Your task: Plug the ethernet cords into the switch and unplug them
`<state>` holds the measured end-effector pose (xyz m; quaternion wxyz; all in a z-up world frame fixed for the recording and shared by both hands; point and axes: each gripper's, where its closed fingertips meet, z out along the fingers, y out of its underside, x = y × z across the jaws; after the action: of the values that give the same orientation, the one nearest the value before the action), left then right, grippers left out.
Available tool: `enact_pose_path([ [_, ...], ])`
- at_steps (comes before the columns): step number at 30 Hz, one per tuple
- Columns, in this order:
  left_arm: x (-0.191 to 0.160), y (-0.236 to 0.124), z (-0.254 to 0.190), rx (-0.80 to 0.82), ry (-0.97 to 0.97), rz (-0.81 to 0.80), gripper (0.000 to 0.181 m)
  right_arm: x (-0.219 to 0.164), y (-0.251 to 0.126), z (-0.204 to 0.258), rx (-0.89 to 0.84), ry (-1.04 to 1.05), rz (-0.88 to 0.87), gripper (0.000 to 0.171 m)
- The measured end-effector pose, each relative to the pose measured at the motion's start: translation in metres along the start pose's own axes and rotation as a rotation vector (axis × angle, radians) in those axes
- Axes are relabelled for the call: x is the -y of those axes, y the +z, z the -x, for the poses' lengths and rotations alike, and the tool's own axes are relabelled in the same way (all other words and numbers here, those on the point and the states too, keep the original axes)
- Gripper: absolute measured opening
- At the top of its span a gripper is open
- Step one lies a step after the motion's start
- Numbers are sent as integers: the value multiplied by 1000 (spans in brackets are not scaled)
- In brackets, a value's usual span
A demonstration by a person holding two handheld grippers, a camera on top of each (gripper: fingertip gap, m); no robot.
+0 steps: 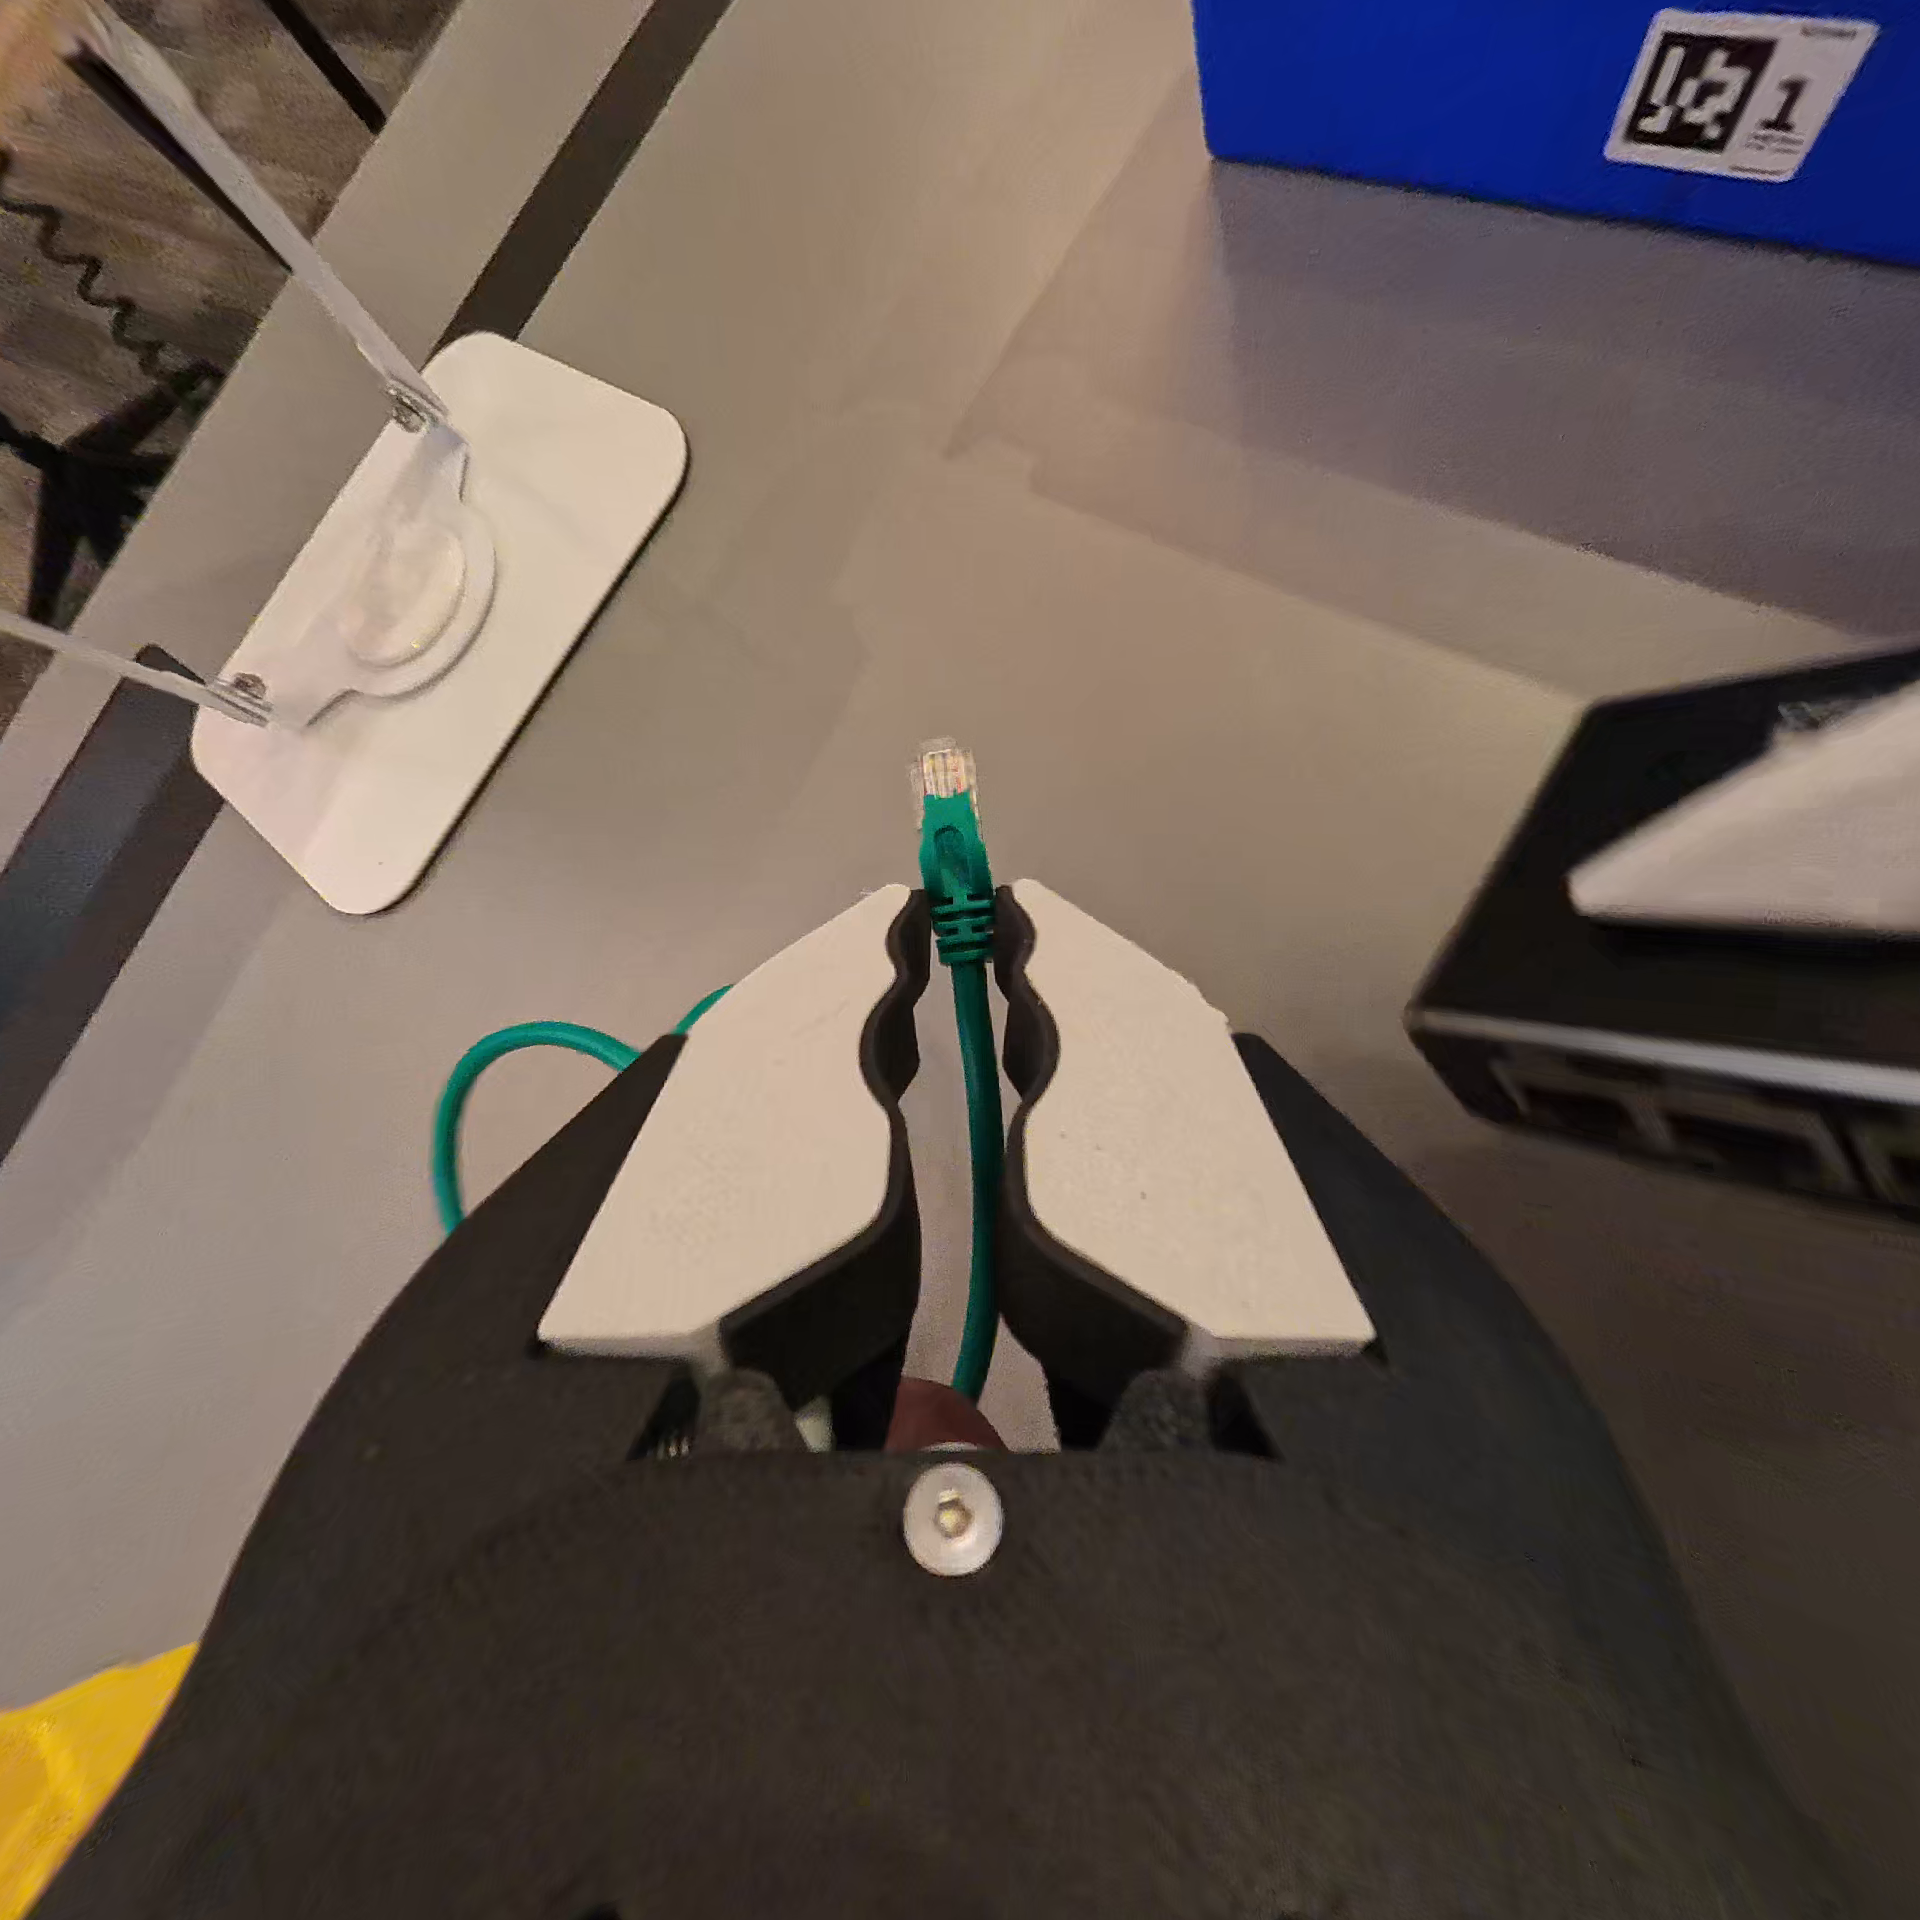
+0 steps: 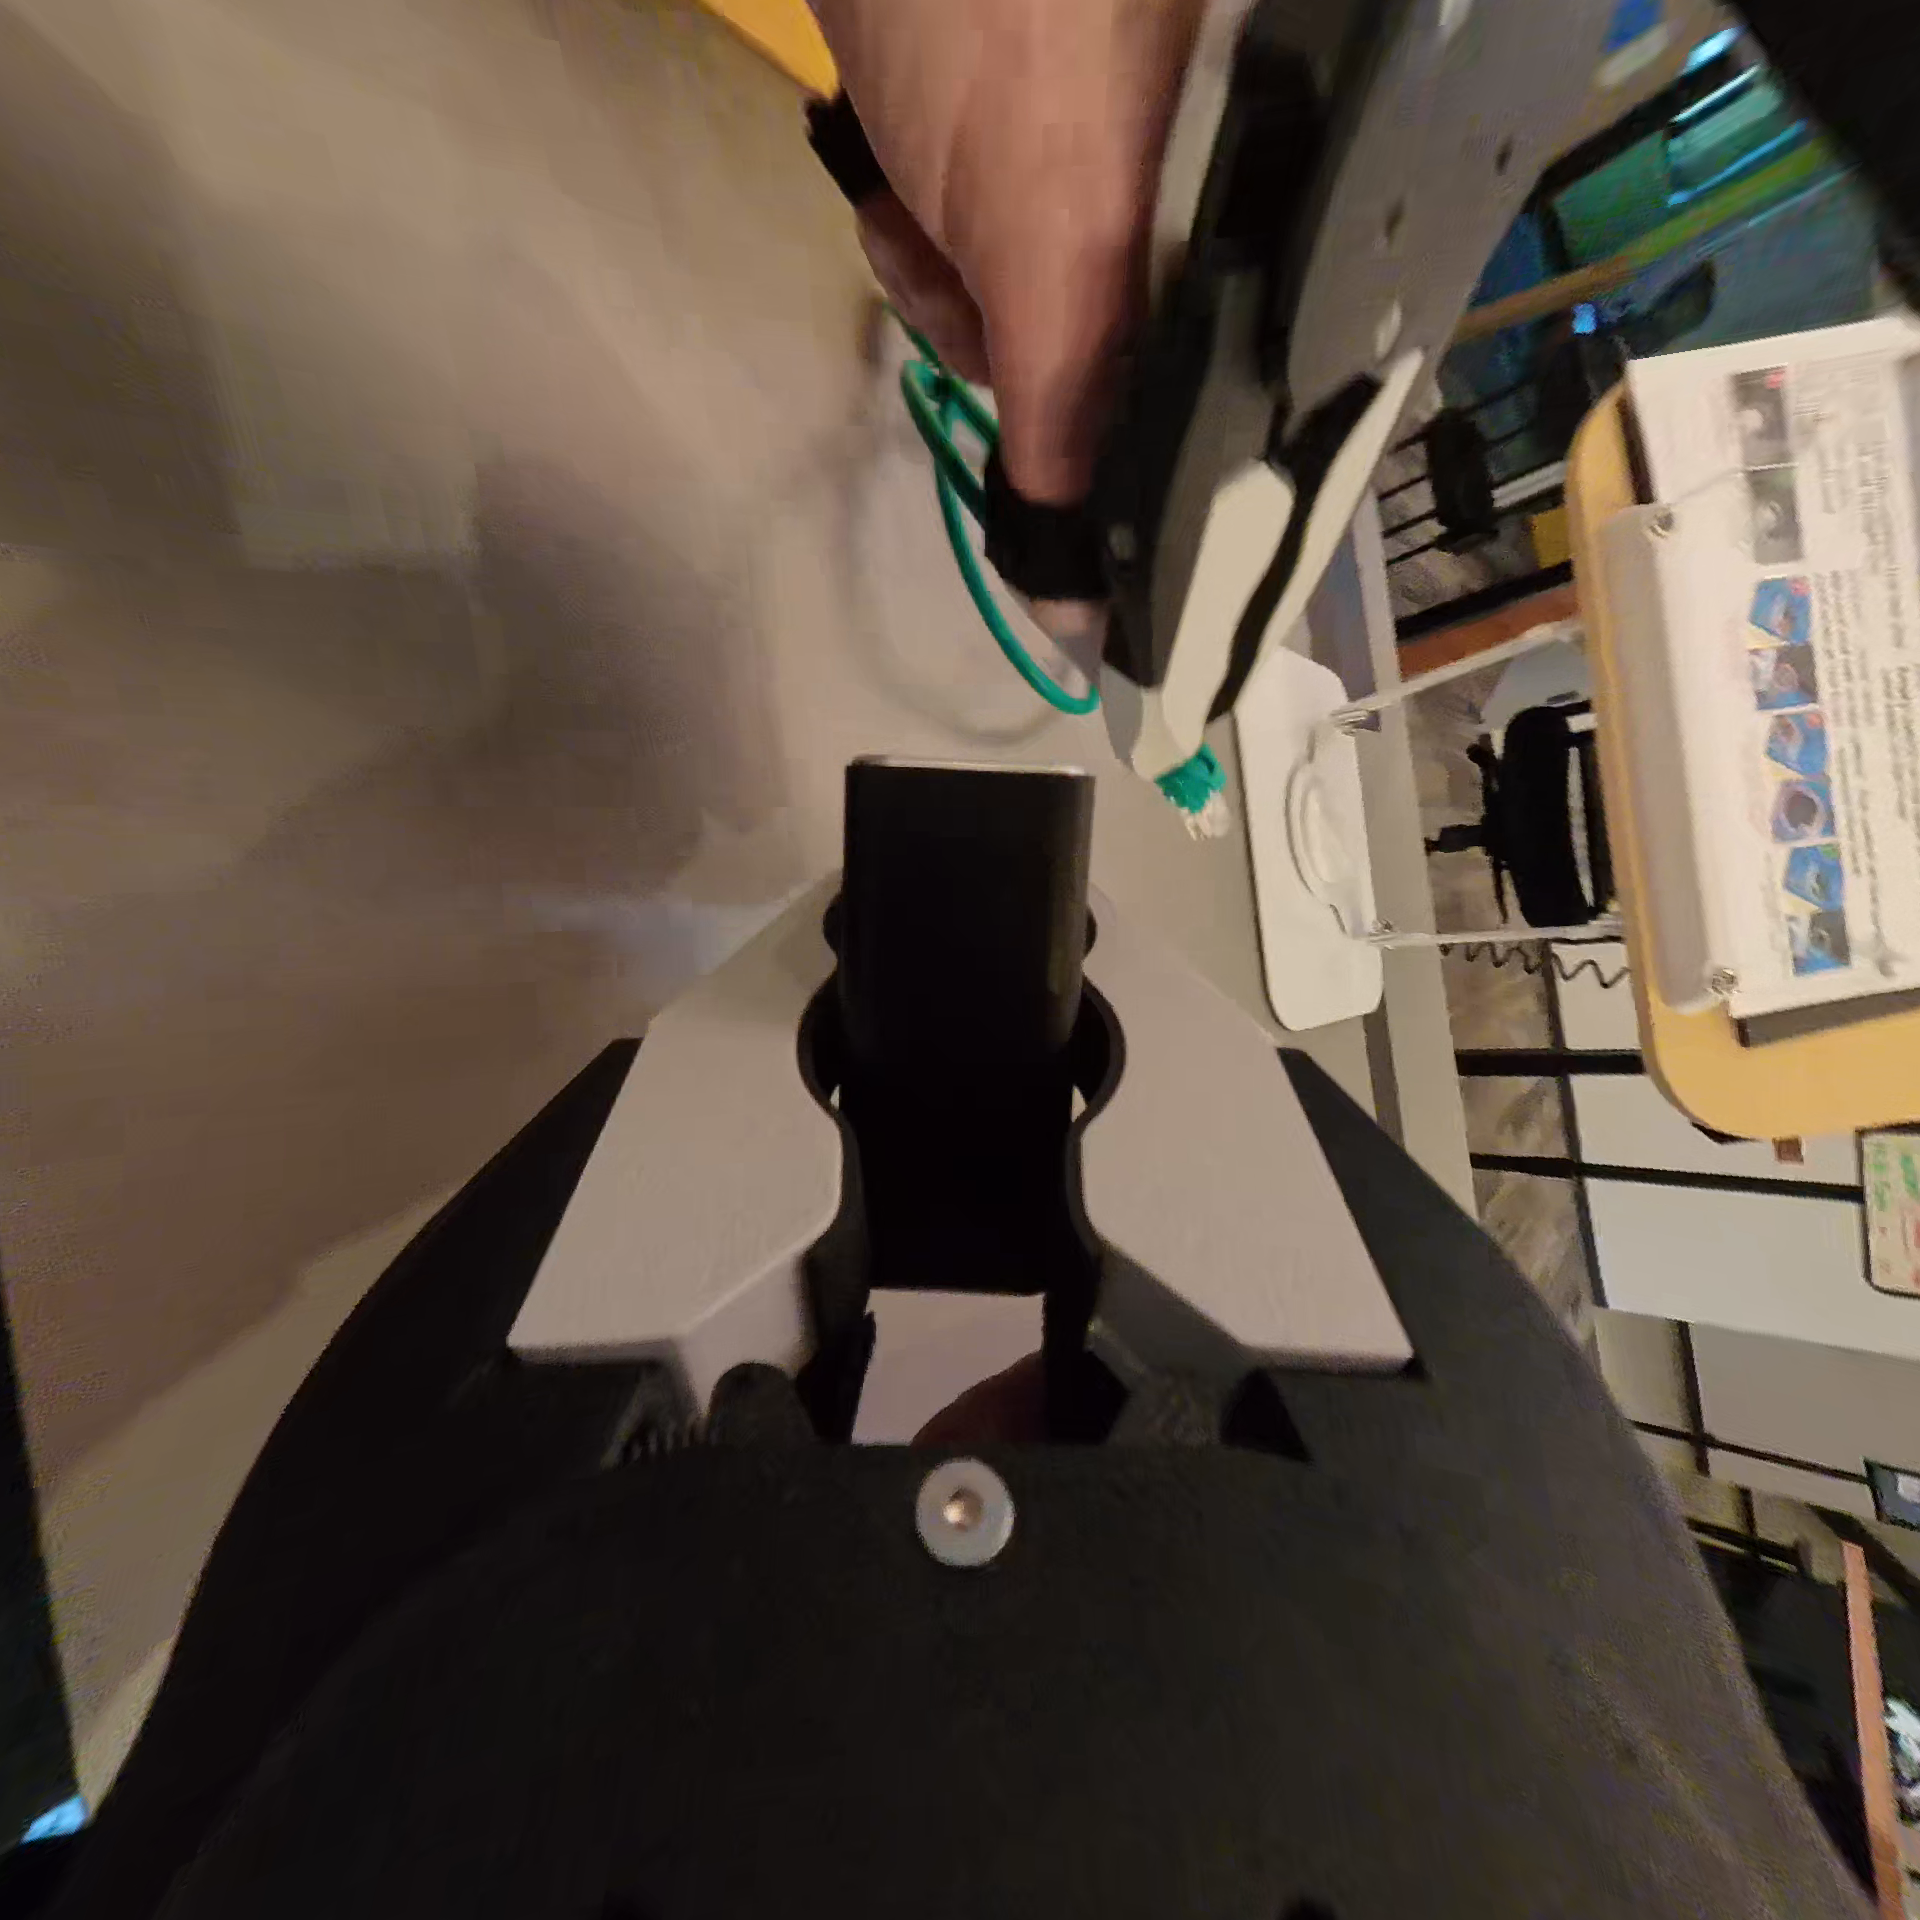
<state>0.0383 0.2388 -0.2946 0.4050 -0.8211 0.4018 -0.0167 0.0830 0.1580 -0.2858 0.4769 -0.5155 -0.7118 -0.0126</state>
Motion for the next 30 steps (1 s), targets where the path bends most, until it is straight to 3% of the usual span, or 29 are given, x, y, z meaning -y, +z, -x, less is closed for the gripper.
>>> enact_pose_path([
  [10,-10,-61,-8,-106,65,-5,11,8,2,-28,-197,9,-47,33],
  [20,-27,-71,-44,-290,114,9,11,16,13,-21,-242,-147,-37,33],
  [30,-25,-74,-53,-351,51,-46,11,23,12,-14,-238,-216,-82,34],
])
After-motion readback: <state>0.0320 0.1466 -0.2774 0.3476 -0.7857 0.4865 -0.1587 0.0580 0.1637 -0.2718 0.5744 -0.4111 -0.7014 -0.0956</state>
